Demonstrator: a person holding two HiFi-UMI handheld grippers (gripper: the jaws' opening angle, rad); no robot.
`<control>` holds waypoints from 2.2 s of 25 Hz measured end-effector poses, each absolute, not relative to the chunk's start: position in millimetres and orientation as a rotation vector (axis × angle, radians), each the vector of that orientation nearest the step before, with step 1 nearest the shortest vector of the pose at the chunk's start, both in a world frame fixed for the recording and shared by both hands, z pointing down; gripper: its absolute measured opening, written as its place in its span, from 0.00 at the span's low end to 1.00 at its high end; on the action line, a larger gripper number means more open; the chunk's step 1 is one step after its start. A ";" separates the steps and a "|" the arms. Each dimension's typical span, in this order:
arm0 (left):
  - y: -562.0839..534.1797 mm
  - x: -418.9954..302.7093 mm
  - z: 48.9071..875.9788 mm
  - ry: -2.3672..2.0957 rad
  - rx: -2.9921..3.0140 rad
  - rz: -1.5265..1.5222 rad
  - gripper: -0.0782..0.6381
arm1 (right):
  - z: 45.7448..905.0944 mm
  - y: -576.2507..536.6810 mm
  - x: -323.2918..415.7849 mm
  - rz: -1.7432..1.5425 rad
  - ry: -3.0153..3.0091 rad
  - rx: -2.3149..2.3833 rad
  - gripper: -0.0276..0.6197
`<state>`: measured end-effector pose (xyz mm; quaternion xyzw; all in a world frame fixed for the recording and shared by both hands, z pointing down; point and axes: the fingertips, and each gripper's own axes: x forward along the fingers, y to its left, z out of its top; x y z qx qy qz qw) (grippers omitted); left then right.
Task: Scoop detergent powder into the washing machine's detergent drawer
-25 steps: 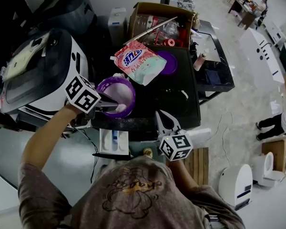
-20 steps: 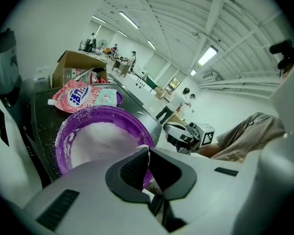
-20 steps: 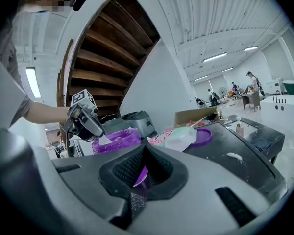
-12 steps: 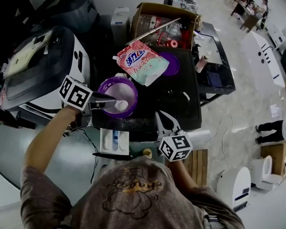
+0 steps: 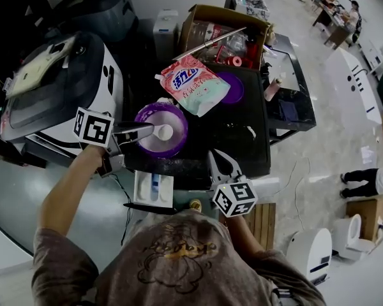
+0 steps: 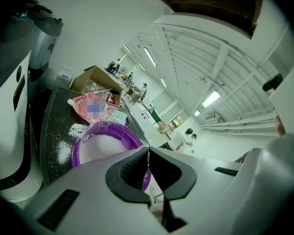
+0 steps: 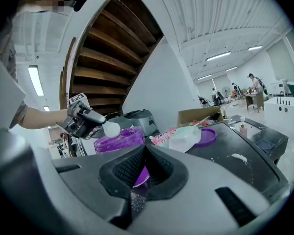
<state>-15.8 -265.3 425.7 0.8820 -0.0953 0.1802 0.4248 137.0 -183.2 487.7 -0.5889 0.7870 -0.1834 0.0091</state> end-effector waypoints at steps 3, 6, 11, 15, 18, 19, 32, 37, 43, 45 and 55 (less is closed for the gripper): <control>-272.5 -20.0 413.1 -0.263 2.253 0.382 0.14 | 486.1 -184.7 134.0 -0.570 2.470 -1.829 0.04; -279.7 -27.6 405.4 -0.310 2.276 0.321 0.14 | 485.4 -186.1 130.1 -0.569 2.481 -1.815 0.04; -281.2 -46.5 402.9 -0.394 2.205 0.207 0.14 | 484.9 -187.7 122.0 -0.567 2.504 -1.792 0.04; -272.1 -58.9 404.9 -0.438 1.988 0.055 0.14 | 483.4 -190.0 116.7 -0.565 2.525 -1.770 0.04; -270.2 -69.2 402.2 -0.450 1.976 0.007 0.14 | 482.8 -191.1 111.7 -0.567 2.543 -1.750 0.04; -268.9 -71.7 400.5 -0.450 1.971 -0.011 0.14 | 482.7 -191.5 109.7 -0.568 2.550 -1.742 0.04; -242.9 -112.9 391.3 -0.541 1.939 -0.211 0.14 | 479.5 -196.6 78.8 -0.573 2.651 -1.603 0.04; -227.7 -119.0 394.9 -0.595 1.922 -0.253 0.14 | 480.3 -192.0 69.8 -0.581 2.703 -1.534 0.04; -207.5 -128.0 408.1 -0.686 1.901 -0.291 0.14 | 483.2 -182.0 64.8 -0.580 2.772 -1.454 0.04; -202.8 -130.1 412.8 -0.719 1.896 -0.306 0.14 | 486.2 -178.1 65.0 -0.578 2.790 -1.429 0.04; -177.7 -134.4 424.8 -0.787 1.861 -0.360 0.14 | 491.5 -164.6 59.4 -0.598 2.826 -1.360 0.04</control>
